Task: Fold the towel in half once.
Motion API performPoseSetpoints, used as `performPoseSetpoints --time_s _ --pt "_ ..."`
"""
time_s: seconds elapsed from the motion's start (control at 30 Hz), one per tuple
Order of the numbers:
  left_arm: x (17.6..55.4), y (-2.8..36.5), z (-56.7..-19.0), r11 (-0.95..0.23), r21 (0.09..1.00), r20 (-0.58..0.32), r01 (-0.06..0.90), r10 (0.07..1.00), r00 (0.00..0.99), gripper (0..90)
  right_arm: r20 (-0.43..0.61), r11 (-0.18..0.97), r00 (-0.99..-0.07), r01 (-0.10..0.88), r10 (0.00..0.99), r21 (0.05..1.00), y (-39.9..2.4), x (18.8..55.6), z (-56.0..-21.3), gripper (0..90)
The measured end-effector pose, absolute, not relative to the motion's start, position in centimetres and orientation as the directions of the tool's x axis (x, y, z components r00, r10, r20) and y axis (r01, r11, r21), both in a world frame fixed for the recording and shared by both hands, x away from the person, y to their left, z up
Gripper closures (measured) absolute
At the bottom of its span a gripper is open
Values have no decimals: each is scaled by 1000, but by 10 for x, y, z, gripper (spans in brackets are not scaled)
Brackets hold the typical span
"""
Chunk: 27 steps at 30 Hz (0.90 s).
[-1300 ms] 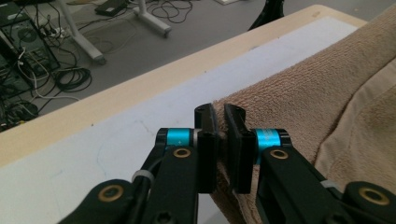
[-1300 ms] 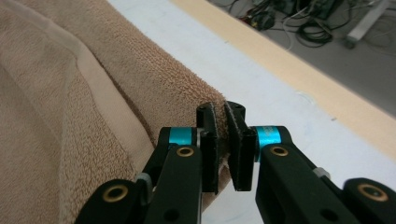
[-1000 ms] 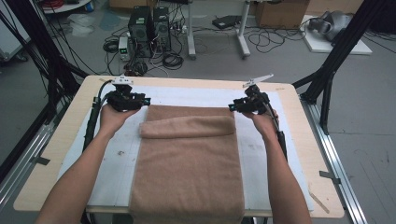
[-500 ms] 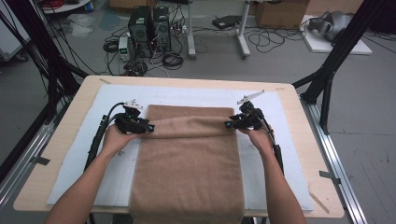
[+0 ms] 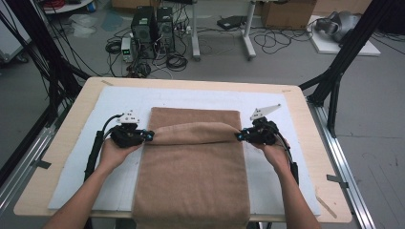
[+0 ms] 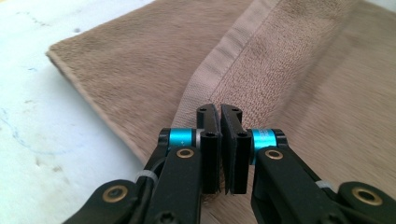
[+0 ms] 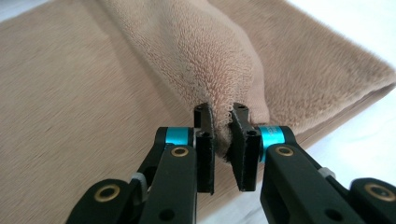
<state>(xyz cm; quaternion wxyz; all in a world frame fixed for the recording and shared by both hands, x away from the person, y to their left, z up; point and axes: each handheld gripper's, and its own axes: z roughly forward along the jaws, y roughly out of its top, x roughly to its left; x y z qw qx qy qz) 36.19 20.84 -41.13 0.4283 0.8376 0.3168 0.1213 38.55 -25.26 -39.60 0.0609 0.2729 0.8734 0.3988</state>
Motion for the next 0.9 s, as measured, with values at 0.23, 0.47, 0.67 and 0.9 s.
performPoseSetpoints --time_s 0.23,0.47,0.67,0.9 --pt "320 214 -408 -467 805 -46 365 566 823 687 113 558 -855 424 506 713 -262 351 -406 659" --pt "325 226 -405 -400 834 -64 380 614 787 618 125 497 -849 413 514 763 -263 351 -393 581" --pt "336 222 -424 -461 773 -65 436 627 777 596 145 529 -851 438 505 727 -246 362 -408 538" --pt "336 214 -438 -505 732 -60 456 620 782 593 156 456 -850 414 503 787 -259 353 -391 545"
